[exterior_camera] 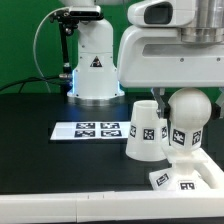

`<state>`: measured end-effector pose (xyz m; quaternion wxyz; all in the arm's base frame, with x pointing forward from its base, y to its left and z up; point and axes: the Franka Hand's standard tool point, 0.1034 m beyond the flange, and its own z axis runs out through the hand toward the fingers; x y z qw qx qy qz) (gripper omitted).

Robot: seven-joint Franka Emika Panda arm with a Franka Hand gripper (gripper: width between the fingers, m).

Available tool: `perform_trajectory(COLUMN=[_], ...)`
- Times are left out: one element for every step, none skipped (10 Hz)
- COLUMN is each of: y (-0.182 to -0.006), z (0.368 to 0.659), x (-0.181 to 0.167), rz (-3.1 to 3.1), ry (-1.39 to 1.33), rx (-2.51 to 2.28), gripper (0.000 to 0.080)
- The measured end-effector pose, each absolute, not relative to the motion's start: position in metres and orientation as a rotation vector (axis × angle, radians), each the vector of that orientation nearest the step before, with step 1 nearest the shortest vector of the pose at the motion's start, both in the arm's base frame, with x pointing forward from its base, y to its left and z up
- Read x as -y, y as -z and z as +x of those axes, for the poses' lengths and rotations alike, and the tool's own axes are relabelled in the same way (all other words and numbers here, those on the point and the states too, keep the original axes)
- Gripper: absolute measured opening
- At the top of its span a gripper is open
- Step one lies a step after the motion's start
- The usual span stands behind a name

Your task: Assemble lamp

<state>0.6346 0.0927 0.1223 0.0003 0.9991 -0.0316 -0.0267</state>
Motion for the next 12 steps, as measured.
perform_trajectory(y=[-0.122, -0.122, -0.122, -0.122, -0.122, -0.122, -0.122, -0.121, -0.120, -0.120, -0.119, -0.119], z=[0.635, 0.635, 0.635, 0.634, 0.633, 0.631, 0.631, 0.629, 0.626, 0.624, 0.624, 0.624], x=[-0.091, -0.091, -0.089, -0.088, -0.086, -0.083, -0.082, -0.083, -0.086, -0.092, -0.096, -0.095], rz=[3.128, 3.121, 3.093, 3.044, 2.988, 2.915, 2.832, 2.738, 2.652, 2.534, 2.438, 2.416], ry=[0.083, 0.083, 0.069, 0.025, 0.006, 0.000, -0.003, 0.020, 0.032, 0.057, 0.087, 0.089], rx=[0.232, 0.299, 0.467, 0.668, 0.872, 1.116, 1.385, 1.650, 1.880, 2.066, 2.195, 2.218], gripper=[0.0570, 0.0570, 0.0570, 0.0570, 0.0571, 0.0571, 0.0571, 0.0571, 0.0573, 0.0573, 0.0573, 0.0573])
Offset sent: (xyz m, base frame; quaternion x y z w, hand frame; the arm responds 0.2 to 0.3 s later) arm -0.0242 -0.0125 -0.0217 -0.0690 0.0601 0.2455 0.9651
